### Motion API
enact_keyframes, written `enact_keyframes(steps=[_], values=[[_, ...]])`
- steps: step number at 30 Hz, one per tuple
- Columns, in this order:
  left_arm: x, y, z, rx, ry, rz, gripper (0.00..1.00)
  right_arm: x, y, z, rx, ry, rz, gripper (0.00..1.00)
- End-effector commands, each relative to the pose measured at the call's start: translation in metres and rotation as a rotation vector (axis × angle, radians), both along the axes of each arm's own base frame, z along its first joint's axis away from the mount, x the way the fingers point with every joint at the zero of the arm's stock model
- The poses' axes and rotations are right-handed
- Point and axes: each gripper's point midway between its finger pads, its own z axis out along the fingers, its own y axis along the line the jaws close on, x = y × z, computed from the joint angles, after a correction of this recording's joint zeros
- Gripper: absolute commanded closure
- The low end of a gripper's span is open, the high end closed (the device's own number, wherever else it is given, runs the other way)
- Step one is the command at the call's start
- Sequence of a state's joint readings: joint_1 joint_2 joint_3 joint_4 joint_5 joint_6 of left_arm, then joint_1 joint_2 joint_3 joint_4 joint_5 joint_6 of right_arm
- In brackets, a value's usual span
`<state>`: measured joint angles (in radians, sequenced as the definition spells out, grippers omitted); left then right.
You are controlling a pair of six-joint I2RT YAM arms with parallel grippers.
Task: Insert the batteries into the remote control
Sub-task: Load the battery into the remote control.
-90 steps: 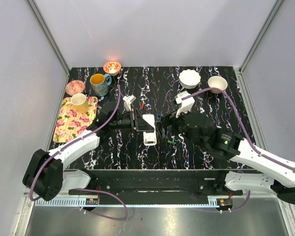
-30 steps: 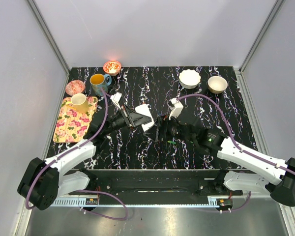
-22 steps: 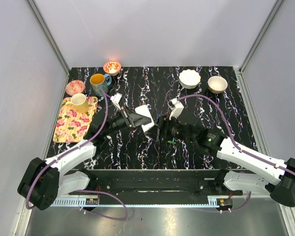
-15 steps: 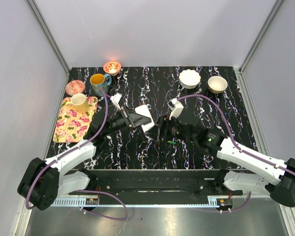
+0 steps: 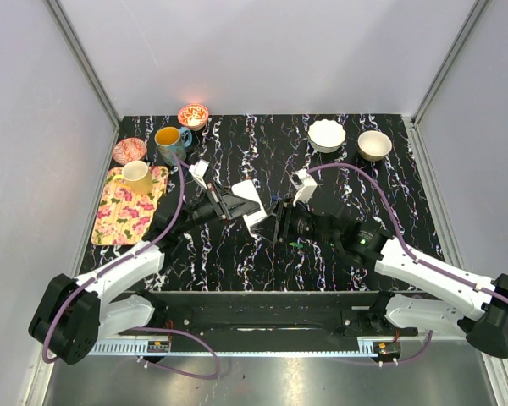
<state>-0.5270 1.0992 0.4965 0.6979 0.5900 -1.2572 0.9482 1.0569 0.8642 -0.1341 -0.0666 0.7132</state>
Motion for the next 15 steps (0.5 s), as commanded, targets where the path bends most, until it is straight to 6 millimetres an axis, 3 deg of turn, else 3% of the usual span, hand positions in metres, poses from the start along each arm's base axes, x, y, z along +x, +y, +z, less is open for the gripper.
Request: enact_keyframes(steps=[1,11,15], values=[[-0.007,0.004,0.033,-0.071,-0.107,-0.003,1.00,0.005,-0.007,-0.003,-0.006,-0.004,-0.028,0.54],[-0.006,0.005,0.040,-0.090,-0.110,0.004,1.00,0.006,-0.008,-0.019,-0.039,0.024,-0.031,0.71],[-0.007,0.006,0.047,-0.125,-0.103,0.000,1.00,0.006,-0.007,-0.024,-0.046,0.045,-0.036,0.83]])
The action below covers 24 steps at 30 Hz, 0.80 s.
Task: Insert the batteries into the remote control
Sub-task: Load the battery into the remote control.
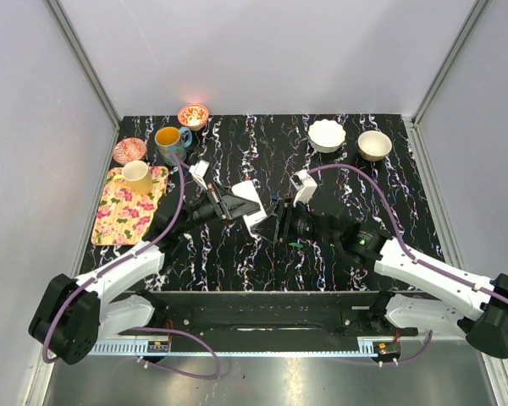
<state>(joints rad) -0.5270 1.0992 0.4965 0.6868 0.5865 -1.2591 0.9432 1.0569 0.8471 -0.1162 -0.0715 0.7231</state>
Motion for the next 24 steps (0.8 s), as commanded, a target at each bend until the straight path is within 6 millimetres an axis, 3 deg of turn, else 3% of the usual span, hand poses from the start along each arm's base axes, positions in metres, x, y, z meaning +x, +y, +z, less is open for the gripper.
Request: enact_keyframes(steps=[1,11,24], values=[[-0.008,0.005,0.048,-0.135,-0.108,-0.006,1.00,0.006,-0.007,-0.022,-0.055,0.041,-0.038,0.90],[-0.011,0.004,0.053,-0.180,-0.103,-0.029,1.00,0.007,-0.004,-0.028,-0.066,0.058,-0.030,1.00],[-0.014,0.003,0.069,-0.192,-0.123,-0.065,1.00,0.005,-0.009,-0.055,-0.217,0.049,0.036,1.00]])
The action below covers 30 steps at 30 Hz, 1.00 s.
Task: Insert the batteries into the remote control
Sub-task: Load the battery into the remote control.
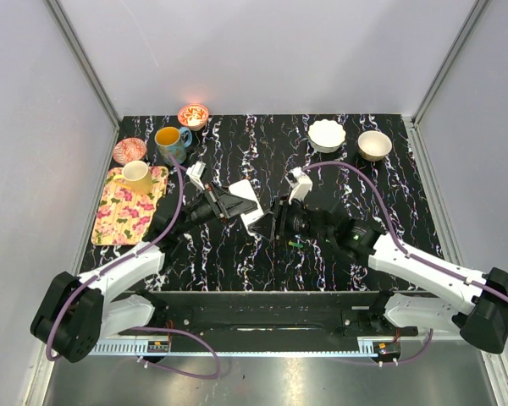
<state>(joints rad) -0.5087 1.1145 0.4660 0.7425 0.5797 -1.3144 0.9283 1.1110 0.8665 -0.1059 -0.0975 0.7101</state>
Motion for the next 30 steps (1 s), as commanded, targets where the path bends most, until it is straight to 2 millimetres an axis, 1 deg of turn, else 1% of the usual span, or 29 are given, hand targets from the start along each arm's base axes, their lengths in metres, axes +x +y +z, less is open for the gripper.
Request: enact_keyframes(steps=[1,8,13,16,18,22,24,25,26,28,30], values=[[-0.019,-0.002,0.076,-0.163,-0.171,-0.084,1.00,-0.002,-0.016,-0.051,-0.209,0.037,0.022,1.00],[-0.024,-0.002,0.087,-0.183,-0.180,-0.115,1.00,0.004,-0.022,-0.066,-0.280,0.041,-0.001,1.00],[-0.030,-0.001,0.102,-0.206,-0.198,-0.138,1.00,0.009,-0.029,-0.082,-0.365,0.051,-0.019,1.00],[-0.032,0.000,0.106,-0.201,-0.207,-0.136,1.00,0.016,-0.036,-0.087,-0.418,0.045,-0.056,1.00],[-0.031,0.000,0.107,-0.197,-0.206,-0.131,1.00,0.015,-0.041,-0.092,-0.454,0.045,-0.061,1.00],[-0.031,0.000,0.105,-0.190,-0.201,-0.127,1.00,0.020,-0.049,-0.095,-0.504,0.034,-0.087,1.00],[-0.032,0.000,0.106,-0.191,-0.203,-0.127,1.00,0.020,-0.055,-0.098,-0.540,0.034,-0.090,1.00],[-0.032,0.001,0.107,-0.192,-0.203,-0.125,1.00,0.024,-0.059,-0.099,-0.564,0.030,-0.113,1.00],[-0.032,0.000,0.106,-0.191,-0.199,-0.129,1.00,0.024,-0.064,-0.101,-0.586,0.032,-0.122,1.00],[-0.032,0.000,0.108,-0.193,-0.204,-0.130,1.00,0.026,-0.070,-0.103,-0.627,0.032,-0.142,1.00],[-0.032,0.001,0.111,-0.196,-0.207,-0.128,1.00,0.027,-0.072,-0.106,-0.642,0.037,-0.145,1.00]])
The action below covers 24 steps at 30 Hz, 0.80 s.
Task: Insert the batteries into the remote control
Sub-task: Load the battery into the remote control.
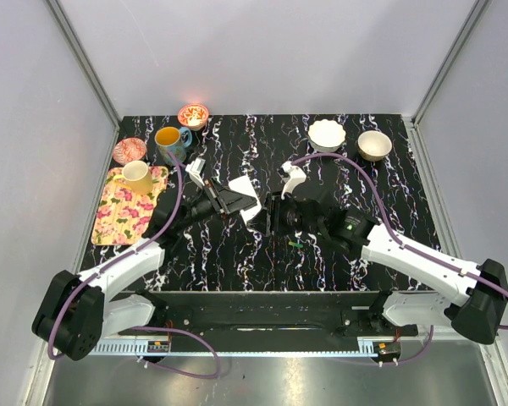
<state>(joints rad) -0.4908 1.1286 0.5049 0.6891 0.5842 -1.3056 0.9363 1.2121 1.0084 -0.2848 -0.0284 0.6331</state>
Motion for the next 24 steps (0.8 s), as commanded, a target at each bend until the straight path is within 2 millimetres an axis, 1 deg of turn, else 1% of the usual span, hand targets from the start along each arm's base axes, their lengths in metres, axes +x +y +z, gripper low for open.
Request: enact_keyframes(steps=[1,3,4,6,8,9,10,14,15,16,18,19,24], values=[[-0.042,0.000,0.110,-0.212,-0.228,-0.141,1.00,0.012,-0.071,-0.096,-0.476,0.034,-0.116,1.00],[-0.040,-0.001,0.106,-0.197,-0.225,-0.139,1.00,0.006,-0.067,-0.094,-0.444,0.043,-0.090,1.00],[-0.039,-0.002,0.103,-0.189,-0.217,-0.136,1.00,0.009,-0.063,-0.090,-0.411,0.030,-0.095,1.00],[-0.037,-0.002,0.095,-0.170,-0.215,-0.126,1.00,0.003,-0.055,-0.082,-0.348,0.028,-0.058,1.00],[-0.034,-0.003,0.084,-0.143,-0.200,-0.114,1.00,0.003,-0.046,-0.071,-0.285,0.020,-0.054,1.00],[-0.032,-0.003,0.082,-0.138,-0.200,-0.108,1.00,0.001,-0.043,-0.066,-0.260,0.021,-0.046,1.00],[-0.031,-0.003,0.077,-0.127,-0.189,-0.104,1.00,0.001,-0.041,-0.063,-0.251,0.025,-0.042,0.99],[-0.028,-0.004,0.065,-0.101,-0.180,-0.094,1.00,-0.001,-0.032,-0.054,-0.209,0.042,-0.030,0.83],[-0.028,-0.004,0.064,-0.096,-0.179,-0.091,1.00,-0.002,-0.031,-0.050,-0.200,0.042,-0.027,0.81],[-0.028,-0.004,0.062,-0.091,-0.173,-0.091,1.00,0.000,-0.031,-0.047,-0.191,0.040,-0.033,0.75],[-0.028,-0.004,0.059,-0.082,-0.179,-0.088,1.00,-0.001,-0.030,-0.042,-0.174,0.040,-0.037,0.69],[-0.027,-0.004,0.057,-0.074,-0.173,-0.085,1.00,-0.001,-0.030,-0.040,-0.168,0.039,-0.038,0.63],[-0.027,-0.003,0.049,-0.051,-0.170,-0.078,1.00,-0.001,-0.030,-0.030,-0.130,0.043,-0.062,0.54]])
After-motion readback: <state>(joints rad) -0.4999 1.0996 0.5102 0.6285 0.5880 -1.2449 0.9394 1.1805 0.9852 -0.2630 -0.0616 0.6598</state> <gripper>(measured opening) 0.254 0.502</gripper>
